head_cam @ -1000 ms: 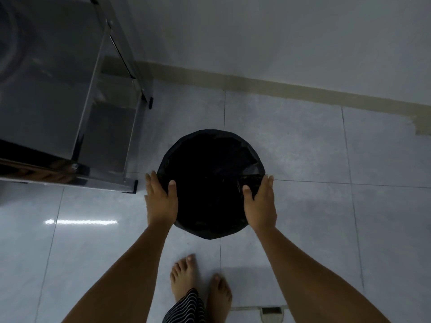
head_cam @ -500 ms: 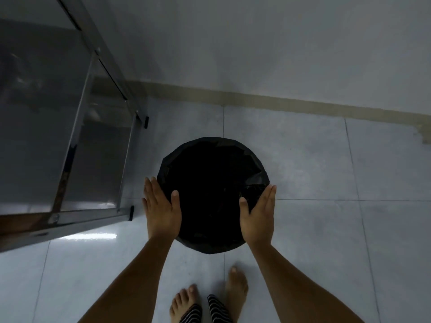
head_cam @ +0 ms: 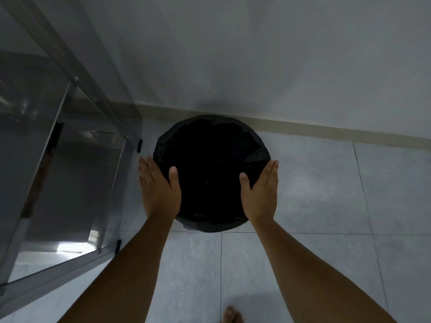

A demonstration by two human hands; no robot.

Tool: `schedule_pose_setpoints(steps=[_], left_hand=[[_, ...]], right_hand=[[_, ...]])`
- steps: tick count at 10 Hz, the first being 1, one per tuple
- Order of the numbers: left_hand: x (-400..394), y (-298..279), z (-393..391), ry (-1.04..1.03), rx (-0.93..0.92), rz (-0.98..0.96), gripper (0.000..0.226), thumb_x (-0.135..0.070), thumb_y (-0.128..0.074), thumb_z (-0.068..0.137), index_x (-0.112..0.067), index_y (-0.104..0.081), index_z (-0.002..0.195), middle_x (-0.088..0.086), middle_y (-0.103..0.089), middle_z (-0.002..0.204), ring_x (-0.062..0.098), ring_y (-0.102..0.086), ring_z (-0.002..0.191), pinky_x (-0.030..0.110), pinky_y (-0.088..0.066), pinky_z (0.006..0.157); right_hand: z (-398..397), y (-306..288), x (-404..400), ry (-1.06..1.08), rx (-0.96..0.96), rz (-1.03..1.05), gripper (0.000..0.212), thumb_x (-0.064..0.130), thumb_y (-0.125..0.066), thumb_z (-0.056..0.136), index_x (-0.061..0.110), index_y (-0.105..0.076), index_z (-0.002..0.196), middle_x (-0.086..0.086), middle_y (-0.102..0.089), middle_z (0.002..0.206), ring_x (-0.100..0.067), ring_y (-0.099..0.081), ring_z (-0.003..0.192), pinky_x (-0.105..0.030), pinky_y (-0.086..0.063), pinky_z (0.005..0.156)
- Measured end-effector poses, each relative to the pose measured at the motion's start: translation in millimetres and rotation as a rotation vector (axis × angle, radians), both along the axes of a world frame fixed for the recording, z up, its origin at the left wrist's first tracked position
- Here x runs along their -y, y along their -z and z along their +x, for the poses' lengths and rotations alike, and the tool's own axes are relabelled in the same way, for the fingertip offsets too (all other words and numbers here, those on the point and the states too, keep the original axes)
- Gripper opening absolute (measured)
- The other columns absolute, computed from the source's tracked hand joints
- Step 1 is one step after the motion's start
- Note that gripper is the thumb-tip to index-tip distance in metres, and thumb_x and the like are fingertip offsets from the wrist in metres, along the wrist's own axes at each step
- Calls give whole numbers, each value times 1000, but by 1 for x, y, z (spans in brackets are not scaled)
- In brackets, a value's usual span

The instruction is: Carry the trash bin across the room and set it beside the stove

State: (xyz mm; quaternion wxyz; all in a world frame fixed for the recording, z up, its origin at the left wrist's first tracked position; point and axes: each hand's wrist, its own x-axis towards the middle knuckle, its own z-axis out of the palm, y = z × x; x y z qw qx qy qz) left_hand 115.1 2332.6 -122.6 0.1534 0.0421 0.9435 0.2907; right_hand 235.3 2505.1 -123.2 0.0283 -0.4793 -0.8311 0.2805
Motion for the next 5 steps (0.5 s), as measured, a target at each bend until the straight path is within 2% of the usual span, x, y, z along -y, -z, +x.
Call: schedule_pose_setpoints(steps=[2,3,4,5], left_hand=[[-19,0,-32,36,29,-50,79,-48,-29,103,-1,1,160,19,7,169,31,1,157,43,-1,126],[-18,-9,-46,110,122,-173,82,-52,-26,102,-5,8,160,15,13,169,29,6,157,46,1,125],[-10,-28,-60,210,215,-337,81,-54,-20,102,-5,9,160,14,13,169,28,8,157,48,2,125],[-3,-66,-50,247,251,-454,77,-50,-19,104,-3,5,160,16,9,169,31,5,157,48,-1,126]], right_hand=[[-31,-1,-28,-56,1,-38,94,55,-44,97,5,5,160,-12,5,169,-26,-3,156,-44,-12,126],[-37,-10,-39,-104,77,-134,97,55,-46,96,5,9,159,-12,8,169,-27,-1,156,-43,-7,126],[-38,-33,-52,-216,248,-200,89,52,-40,100,5,6,160,-13,7,169,-29,0,156,-42,-5,126],[-31,-71,-51,-405,424,-163,77,44,-34,102,6,0,161,-13,4,169,-33,-2,155,-45,-10,125]])
